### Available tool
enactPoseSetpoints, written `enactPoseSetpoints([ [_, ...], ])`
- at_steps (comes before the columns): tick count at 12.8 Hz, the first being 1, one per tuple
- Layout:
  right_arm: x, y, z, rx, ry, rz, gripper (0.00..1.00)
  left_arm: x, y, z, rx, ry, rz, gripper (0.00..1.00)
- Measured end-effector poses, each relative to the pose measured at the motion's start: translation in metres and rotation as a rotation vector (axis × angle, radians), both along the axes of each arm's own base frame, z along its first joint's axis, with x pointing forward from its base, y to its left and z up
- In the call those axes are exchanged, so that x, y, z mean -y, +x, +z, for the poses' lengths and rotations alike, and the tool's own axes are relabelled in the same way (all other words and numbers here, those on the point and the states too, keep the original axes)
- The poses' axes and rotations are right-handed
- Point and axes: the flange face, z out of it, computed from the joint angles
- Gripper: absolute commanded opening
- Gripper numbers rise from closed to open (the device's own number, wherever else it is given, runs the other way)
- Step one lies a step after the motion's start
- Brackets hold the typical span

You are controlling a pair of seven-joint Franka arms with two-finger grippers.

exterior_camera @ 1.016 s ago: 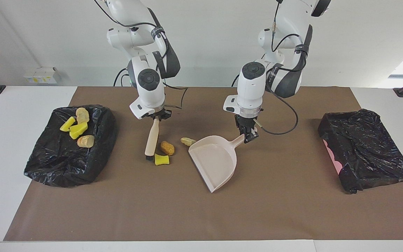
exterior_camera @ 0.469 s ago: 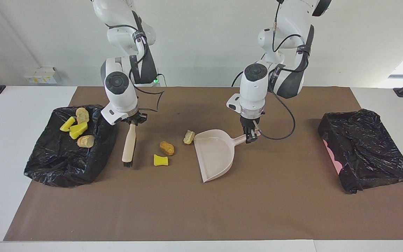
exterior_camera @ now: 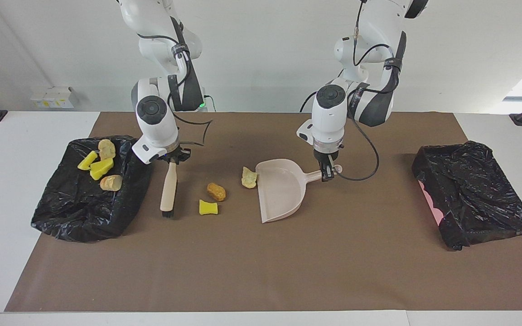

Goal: Sweep and dump trash in bin
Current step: 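Sweep the pieces into the dustpan with the right gripper's brush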

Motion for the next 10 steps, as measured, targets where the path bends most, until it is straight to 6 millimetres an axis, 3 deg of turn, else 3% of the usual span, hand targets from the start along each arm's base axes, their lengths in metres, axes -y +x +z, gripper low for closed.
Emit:
enactPoseSetpoints([
  [3,-0.031,-0.012,-0.019,0.007,0.024,0.001,0.00,-0.003,-0.019,-0.007,0.004,0.024,0.048,0.00],
  [7,-0.106,-0.025,-0.030,0.044,0.062,0.007,0.00,-0.002,-0.034,-0.011,0.028,0.025,0.121,0.00],
  [10,-0.158,-0.039,-0.027,0.045,0.121,0.035,0.00,0.003,-0.043,-0.018,0.044,0.016,0.175,0.00],
])
